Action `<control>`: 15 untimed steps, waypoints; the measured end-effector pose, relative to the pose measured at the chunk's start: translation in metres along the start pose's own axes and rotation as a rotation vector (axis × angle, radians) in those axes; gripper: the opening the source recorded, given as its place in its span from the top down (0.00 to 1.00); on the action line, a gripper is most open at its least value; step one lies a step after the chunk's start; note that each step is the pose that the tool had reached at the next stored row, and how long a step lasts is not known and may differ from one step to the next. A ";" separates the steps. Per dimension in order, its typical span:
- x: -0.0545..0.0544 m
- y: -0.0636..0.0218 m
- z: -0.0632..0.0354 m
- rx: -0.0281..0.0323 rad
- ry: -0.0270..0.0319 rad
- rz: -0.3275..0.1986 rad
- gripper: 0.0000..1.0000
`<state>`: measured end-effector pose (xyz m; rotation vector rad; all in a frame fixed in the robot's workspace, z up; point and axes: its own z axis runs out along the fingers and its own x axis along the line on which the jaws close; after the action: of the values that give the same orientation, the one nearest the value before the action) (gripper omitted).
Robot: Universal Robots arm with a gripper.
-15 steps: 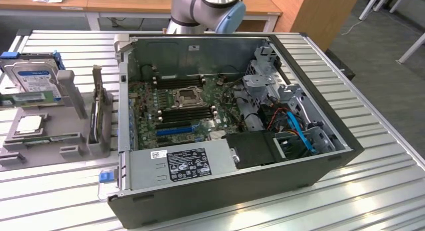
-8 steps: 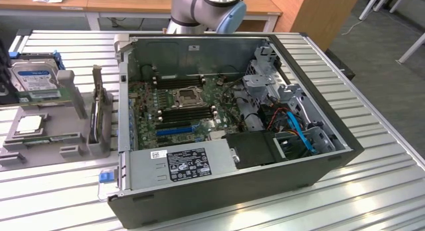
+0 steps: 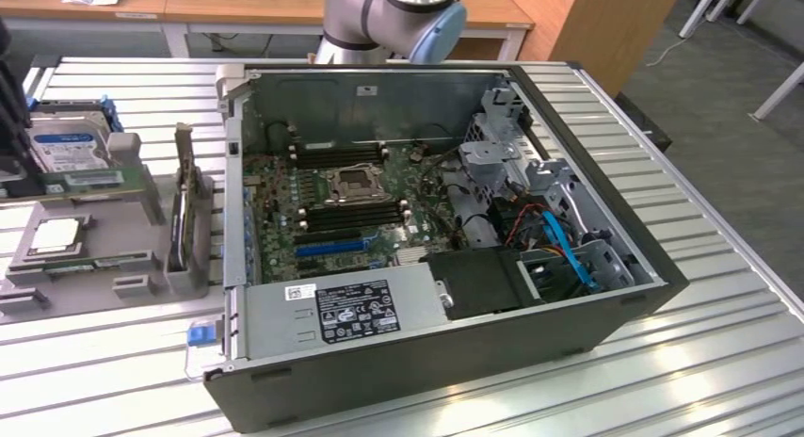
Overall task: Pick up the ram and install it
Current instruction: 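Pick up the ram and move it above insertion slot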
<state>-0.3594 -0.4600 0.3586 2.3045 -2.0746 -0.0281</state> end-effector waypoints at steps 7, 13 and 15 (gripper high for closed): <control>0.003 -0.0316 0.0000 0.0001 -0.0003 0.000 0.86; 0.005 -0.0576 -0.0007 -0.0027 -0.0007 0.000 0.86; 0.005 -0.0612 -0.0041 -0.0074 -0.0010 0.000 0.86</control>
<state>-0.2979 -0.4583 0.3602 2.3013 -2.0709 -0.0370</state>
